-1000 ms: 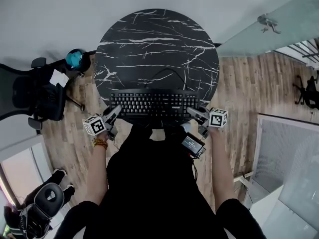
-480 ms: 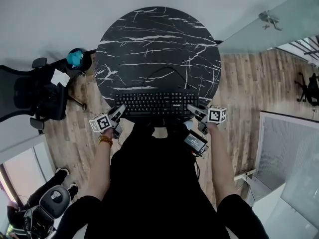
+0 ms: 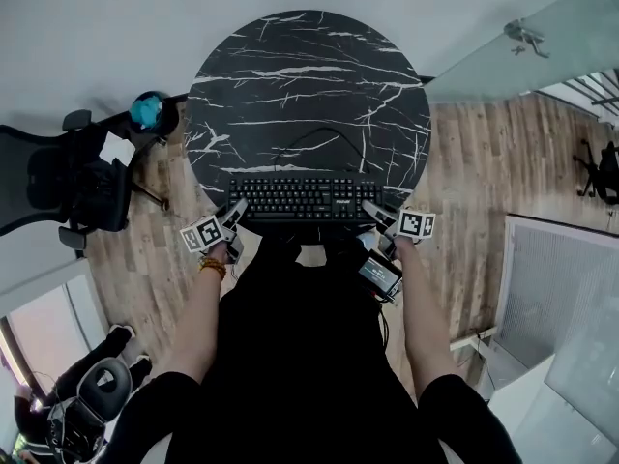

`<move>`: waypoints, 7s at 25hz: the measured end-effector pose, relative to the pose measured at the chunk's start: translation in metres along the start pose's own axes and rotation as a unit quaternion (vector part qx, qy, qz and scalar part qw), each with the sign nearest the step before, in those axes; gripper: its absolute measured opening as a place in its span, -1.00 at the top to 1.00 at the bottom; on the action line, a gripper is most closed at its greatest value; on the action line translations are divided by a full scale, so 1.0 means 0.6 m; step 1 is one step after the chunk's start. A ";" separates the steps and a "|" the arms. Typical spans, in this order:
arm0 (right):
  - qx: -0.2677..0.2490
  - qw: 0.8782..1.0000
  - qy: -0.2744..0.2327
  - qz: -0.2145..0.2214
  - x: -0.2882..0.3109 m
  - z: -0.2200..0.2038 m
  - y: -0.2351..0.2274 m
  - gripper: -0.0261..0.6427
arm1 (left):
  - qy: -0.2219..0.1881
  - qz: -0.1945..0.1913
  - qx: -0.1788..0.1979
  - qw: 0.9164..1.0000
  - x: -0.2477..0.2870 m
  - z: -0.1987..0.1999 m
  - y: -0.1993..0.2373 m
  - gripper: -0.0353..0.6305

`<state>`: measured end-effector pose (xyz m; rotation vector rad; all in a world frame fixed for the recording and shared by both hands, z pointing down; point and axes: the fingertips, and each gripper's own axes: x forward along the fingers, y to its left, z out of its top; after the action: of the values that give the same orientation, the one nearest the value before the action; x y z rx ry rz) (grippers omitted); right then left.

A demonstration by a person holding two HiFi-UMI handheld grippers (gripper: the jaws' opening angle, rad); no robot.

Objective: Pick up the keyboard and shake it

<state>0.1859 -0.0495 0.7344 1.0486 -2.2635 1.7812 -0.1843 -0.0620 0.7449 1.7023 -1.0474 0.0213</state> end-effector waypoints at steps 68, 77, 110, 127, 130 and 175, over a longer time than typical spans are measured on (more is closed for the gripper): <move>0.021 0.980 0.141 -0.141 -0.051 -0.135 -0.051 0.22 | 0.135 0.093 0.030 0.986 -0.044 -0.121 0.034 0.18; 0.024 0.979 0.129 -0.157 -0.055 -0.143 -0.054 0.21 | 0.135 0.104 0.042 0.985 -0.045 -0.122 0.034 0.16; 0.004 0.969 0.151 -0.196 -0.055 -0.143 -0.087 0.16 | 0.156 0.097 0.060 0.981 -0.050 -0.124 0.025 0.14; -0.001 0.972 0.123 -0.199 -0.083 -0.128 -0.086 0.14 | 0.155 0.116 0.088 0.977 -0.078 -0.096 0.035 0.14; -0.009 0.972 0.121 -0.201 -0.091 -0.126 -0.086 0.14 | 0.154 0.118 0.093 0.977 -0.077 -0.099 0.034 0.14; -0.466 0.828 -0.313 0.002 -0.251 -0.211 0.617 0.82 | -0.250 0.029 0.480 0.841 -0.313 -0.192 -0.597 0.81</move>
<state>0.0546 0.1654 0.3994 1.4379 -2.8833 0.0969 -0.0159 0.1545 0.4262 2.6727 -1.6387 0.1746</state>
